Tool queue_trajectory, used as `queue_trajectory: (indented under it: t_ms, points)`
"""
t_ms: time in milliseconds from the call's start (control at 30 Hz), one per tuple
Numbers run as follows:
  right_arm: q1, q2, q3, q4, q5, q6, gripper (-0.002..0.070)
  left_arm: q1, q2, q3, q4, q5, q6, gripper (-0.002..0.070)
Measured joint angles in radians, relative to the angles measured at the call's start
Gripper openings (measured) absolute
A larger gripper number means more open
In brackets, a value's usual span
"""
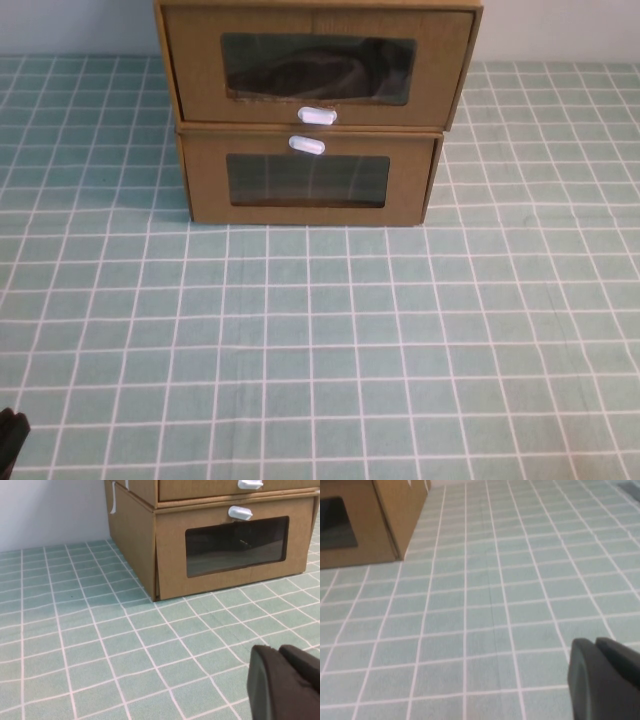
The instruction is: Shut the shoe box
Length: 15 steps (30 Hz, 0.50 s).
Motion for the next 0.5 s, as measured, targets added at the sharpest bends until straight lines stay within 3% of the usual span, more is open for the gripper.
queue_trajectory:
  t_ms: [500]
  points:
    - [0.0, 0.0, 0.0, 0.002, 0.031, -0.002, -0.0011, 0.0, 0.0, 0.0, 0.0, 0.0, 0.0, -0.0005]
